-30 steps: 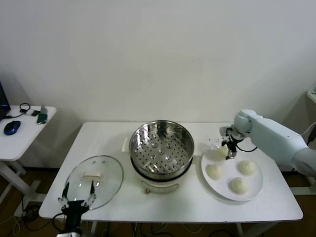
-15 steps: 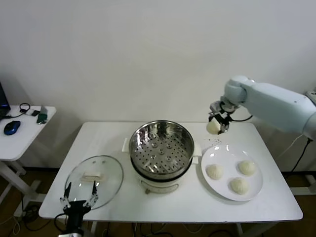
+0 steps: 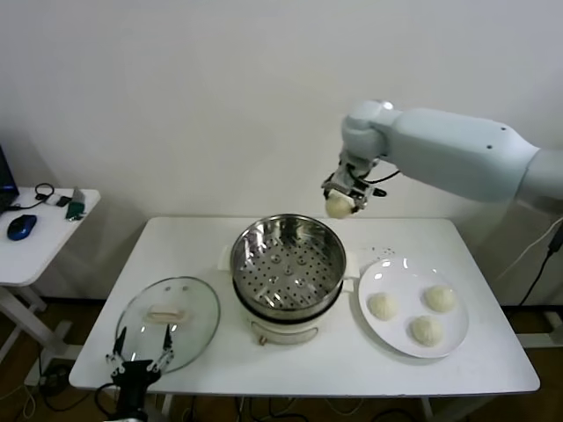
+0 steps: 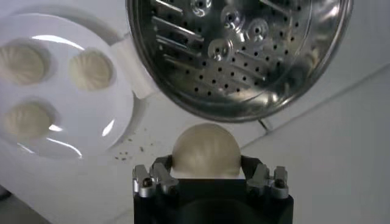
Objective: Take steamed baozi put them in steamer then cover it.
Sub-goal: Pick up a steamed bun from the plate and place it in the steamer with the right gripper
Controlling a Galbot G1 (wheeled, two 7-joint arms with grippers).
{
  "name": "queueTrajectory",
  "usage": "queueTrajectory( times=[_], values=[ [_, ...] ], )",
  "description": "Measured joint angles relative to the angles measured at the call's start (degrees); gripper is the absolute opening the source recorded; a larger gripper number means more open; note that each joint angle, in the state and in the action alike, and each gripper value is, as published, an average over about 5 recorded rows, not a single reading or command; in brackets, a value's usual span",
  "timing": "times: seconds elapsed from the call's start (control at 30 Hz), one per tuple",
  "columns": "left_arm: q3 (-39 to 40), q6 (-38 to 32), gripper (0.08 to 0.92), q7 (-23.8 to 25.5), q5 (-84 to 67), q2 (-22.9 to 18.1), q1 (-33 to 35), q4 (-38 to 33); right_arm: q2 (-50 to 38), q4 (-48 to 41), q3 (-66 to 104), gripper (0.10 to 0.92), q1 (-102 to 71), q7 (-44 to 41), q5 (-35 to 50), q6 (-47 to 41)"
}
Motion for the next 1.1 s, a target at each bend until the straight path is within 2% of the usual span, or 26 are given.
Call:
queueTrajectory(
  times=[0.43, 0.83, 1.1],
  values=[
    [-0.14, 0.45, 0.823, 0.02, 0.19, 0.13, 0.04, 0.04, 8.61, -1.62, 2.23, 0.738, -7.76, 0.98, -10.39, 4.32],
    [-0.04, 0.65, 0.823, -0.15, -0.33, 0.23, 0.88, -0.16, 11.53, -4.04, 3.93, 0.740, -13.95, 1.22, -17.72, 6.06],
    [0.00, 0.81, 0.823, -0.40, -0.54, 0.05, 0.94, -0.24, 11.74, -4.09, 4.78, 0.818, -15.29, 1.19, -19.23, 5.85]
  ],
)
